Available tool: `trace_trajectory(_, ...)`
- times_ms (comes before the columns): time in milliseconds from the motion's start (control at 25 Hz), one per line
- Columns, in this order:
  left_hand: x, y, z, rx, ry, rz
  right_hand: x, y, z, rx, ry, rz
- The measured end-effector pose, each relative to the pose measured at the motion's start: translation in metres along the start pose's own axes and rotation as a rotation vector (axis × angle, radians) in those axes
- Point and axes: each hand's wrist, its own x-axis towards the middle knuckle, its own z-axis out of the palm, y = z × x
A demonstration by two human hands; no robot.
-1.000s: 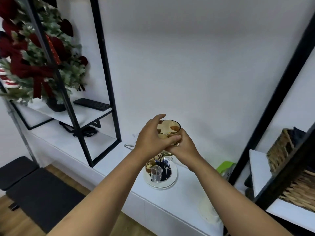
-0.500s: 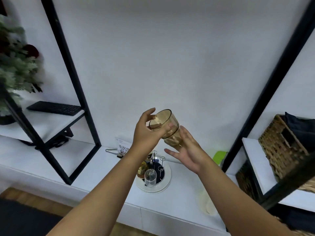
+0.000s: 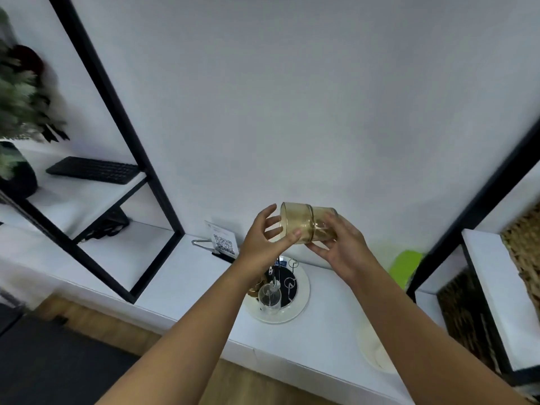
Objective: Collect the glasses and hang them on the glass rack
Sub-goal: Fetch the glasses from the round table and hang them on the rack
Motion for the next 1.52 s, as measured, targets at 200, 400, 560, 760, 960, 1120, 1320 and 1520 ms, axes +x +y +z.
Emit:
trace_trajectory(200, 0.017, -0.070, -0.016, 0.158, -0.012, -0.154, 0.027, 0.034, -0.033, -0.314, 0.182, -0.075)
trace_trajectory(400, 0.022, -0.164, -0.025, 0.343, -0.044, -0.232, 0.046, 0.098, -0.054, -0.852, 0.273, -0.151)
trace_trajectory(560, 0.023, -0.215, -0.024, 0.460, -0.072, -0.251, 0.050, 0.147, -0.055, -1.057, 0.214, -0.203)
trace_trajectory(760, 0.028, -0.252, -0.033, 0.611, -0.111, -0.182, 0.067, 0.186, -0.052, -1.271, 0.122, -0.275)
trace_trajectory(960, 0.034, -0.274, -0.033, 0.662, -0.136, -0.150, 0.086, 0.213, -0.056, -1.446, 0.028, -0.255)
trace_trajectory(1120, 0.041, -0.287, -0.032, 0.686, -0.126, -0.158, 0.097, 0.226, -0.062, -1.530, -0.026, -0.233)
trace_trajectory(1320, 0.041, -0.296, -0.034, 0.695, -0.129, -0.137, 0.101, 0.240, -0.067, -1.588, -0.118, -0.175)
trace_trajectory(1520, 0.038, -0.302, -0.031, 0.745, -0.107, -0.097, 0.104, 0.250, -0.073, -1.628, -0.183, -0.117)
